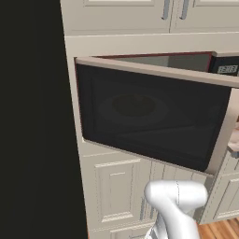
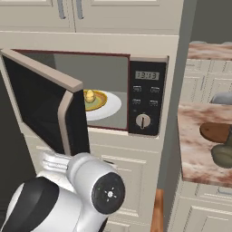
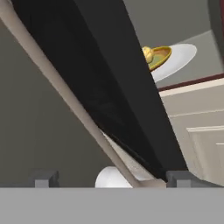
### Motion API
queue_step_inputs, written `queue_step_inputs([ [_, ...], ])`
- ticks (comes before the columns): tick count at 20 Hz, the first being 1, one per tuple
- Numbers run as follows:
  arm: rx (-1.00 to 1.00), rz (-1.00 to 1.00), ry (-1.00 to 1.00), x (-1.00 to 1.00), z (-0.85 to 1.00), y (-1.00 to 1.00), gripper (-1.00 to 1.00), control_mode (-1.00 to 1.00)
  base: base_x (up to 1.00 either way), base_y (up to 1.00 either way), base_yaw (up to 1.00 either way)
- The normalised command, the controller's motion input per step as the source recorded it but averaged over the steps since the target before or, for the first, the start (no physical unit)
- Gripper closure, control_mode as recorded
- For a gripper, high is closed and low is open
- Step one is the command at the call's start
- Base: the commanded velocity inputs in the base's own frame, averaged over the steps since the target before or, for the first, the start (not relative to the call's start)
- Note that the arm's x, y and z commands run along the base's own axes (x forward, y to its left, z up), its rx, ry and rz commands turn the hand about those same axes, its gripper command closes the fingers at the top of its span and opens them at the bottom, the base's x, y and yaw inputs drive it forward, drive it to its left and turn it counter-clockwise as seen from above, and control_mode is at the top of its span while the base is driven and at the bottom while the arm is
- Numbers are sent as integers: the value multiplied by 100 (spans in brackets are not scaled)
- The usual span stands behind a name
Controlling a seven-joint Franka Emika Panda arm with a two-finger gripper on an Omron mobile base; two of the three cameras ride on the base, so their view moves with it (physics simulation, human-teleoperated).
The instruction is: Retrieve the reheated potato from the microwave, then place the potato, cheese, and condiment on the cutting board.
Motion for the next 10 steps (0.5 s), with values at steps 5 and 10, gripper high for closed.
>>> queue_step_inputs([
  [5,21,-12,15,13,13,-33,-100,-100,0,0,0],
  [10,25,-8,19,32,18,-29,-100,-100,0,0,0],
])
